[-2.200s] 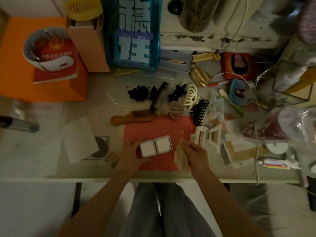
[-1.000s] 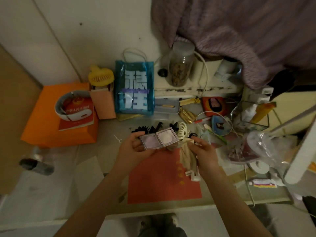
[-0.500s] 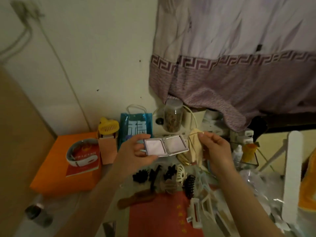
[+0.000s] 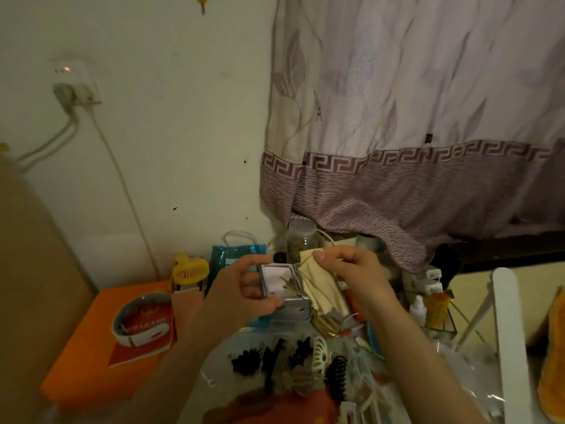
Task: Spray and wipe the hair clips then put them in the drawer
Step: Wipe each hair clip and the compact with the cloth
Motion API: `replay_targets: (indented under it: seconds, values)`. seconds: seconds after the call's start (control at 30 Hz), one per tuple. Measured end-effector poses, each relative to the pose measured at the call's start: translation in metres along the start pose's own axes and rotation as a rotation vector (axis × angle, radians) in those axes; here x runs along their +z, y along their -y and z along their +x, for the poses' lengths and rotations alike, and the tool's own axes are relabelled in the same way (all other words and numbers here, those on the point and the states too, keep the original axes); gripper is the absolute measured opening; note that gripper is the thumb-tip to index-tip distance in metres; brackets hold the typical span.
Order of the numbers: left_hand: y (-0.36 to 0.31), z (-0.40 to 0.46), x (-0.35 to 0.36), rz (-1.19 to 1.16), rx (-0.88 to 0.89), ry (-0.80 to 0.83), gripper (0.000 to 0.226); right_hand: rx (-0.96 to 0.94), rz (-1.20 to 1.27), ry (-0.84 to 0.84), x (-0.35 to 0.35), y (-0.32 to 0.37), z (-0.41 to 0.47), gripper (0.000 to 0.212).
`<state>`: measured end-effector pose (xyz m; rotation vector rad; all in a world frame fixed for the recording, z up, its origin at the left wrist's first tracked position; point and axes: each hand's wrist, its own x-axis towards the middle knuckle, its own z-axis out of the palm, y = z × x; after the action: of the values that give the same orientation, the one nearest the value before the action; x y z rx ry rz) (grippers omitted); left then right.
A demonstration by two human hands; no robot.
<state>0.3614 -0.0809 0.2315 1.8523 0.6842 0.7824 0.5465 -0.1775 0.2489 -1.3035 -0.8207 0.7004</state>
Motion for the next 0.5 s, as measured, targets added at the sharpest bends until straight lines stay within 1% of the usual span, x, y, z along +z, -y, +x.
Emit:
replay_targets:
  seconds: [0.07,0.2,0.33,0.4,0.43,0.5]
  values:
    - [-0.004,-0.001,0.0,0.004,0.011,0.008,0.062,0.014,-0.024,-0.017,0.002,-0.001,-0.001,0.005]
    - [-0.01,-0.004,0.001,-0.016,0.014,0.011,0.06,-0.018,-0.036,-0.048,0.005,-0.001,-0.003,0.007]
    - [-0.012,-0.004,0.001,-0.043,-0.001,0.004,0.061,0.009,-0.026,-0.024,0.003,-0.002,-0.002,0.018]
    - [-0.012,-0.003,0.001,-0.05,0.001,-0.001,0.061,0.049,0.022,-0.005,0.001,-0.001,-0.001,0.018]
    - [-0.012,-0.003,0.001,-0.059,0.004,-0.005,0.06,0.072,0.059,0.013,0.0,0.0,0.0,0.02]
    - [-0.011,-0.003,0.001,-0.084,0.003,-0.022,0.06,0.107,0.116,0.067,-0.004,0.002,-0.001,0.038]
